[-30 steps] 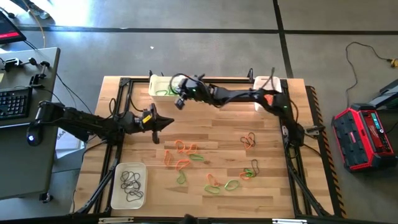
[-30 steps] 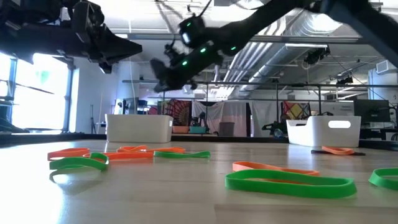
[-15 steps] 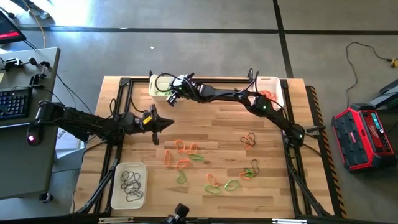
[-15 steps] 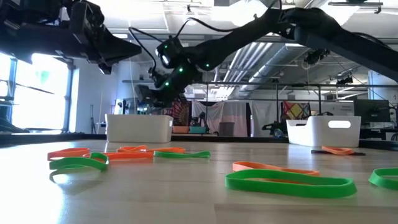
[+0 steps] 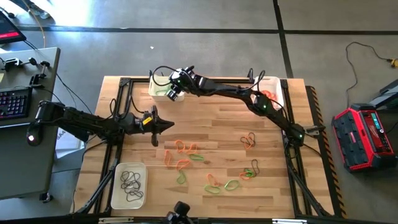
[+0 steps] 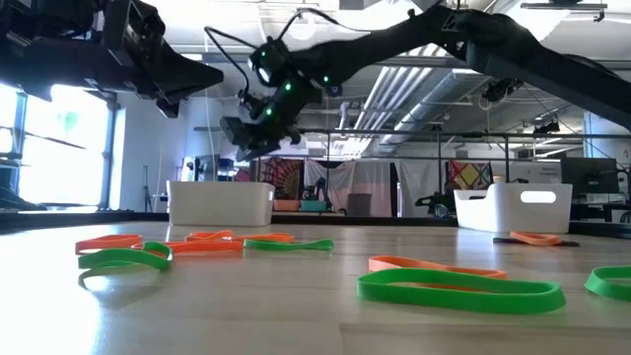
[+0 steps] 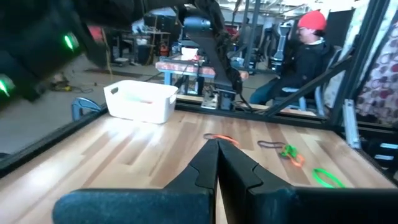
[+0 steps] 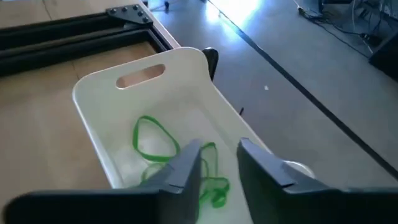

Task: Sort rubber bands into baskets
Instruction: Put the orange rubber band into the top right white bin

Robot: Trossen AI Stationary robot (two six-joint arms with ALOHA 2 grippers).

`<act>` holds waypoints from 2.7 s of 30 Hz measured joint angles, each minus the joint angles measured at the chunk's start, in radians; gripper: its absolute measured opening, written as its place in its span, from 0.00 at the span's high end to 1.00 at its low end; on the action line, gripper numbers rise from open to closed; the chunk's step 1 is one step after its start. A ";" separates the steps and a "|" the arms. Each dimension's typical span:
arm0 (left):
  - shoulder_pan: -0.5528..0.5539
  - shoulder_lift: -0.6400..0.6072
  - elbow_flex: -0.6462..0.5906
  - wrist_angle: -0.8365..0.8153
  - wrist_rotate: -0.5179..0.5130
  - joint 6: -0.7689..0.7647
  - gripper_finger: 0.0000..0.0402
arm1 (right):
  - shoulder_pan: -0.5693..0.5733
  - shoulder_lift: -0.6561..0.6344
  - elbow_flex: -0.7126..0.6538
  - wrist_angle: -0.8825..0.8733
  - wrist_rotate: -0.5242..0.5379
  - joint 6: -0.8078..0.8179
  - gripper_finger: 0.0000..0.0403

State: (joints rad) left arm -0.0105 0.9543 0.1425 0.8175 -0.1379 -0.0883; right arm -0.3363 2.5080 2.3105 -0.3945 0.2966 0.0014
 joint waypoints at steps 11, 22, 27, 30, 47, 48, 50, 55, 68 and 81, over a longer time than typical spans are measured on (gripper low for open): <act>0.000 0.000 0.000 -0.005 0.043 -0.026 1.00 | -0.013 -0.010 0.030 -0.141 -0.022 -0.001 0.99; 0.000 0.000 0.001 -0.019 0.092 -0.040 1.00 | 0.037 -0.017 -0.004 -0.080 -0.019 -0.009 1.00; 0.000 0.000 0.001 -0.013 0.093 -0.039 1.00 | 0.040 -0.021 -0.045 -0.033 -0.019 0.007 1.00; 0.000 0.000 0.001 -0.011 0.092 -0.022 1.00 | 0.040 -0.044 -0.126 0.002 -0.020 0.024 1.00; 0.003 0.001 0.001 -0.003 -0.018 0.023 1.00 | 0.120 -0.567 -0.975 0.380 -0.056 -0.021 1.00; 0.003 0.003 0.001 -0.006 -0.018 0.023 1.00 | 0.135 -0.598 -1.013 0.381 -0.073 -0.029 1.00; 0.003 0.009 0.001 -0.015 -0.009 0.023 1.00 | 0.166 -0.659 -1.080 0.385 -0.080 -0.033 1.00; 0.002 0.026 0.001 -0.011 -0.017 0.008 1.00 | 0.237 -0.799 -1.226 0.385 -0.060 -0.016 1.00; -0.042 0.103 0.052 -0.039 -0.034 0.013 1.00 | 0.356 -1.118 -1.722 0.756 -0.073 0.020 1.00; -0.127 0.214 0.351 -0.541 -0.016 0.047 1.00 | 0.412 -1.181 -1.856 0.879 -0.065 0.073 1.00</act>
State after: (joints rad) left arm -0.1379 1.1686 0.4930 0.2762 -0.1541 -0.0416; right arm 0.0753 1.3275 0.4549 0.4840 0.2314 0.0747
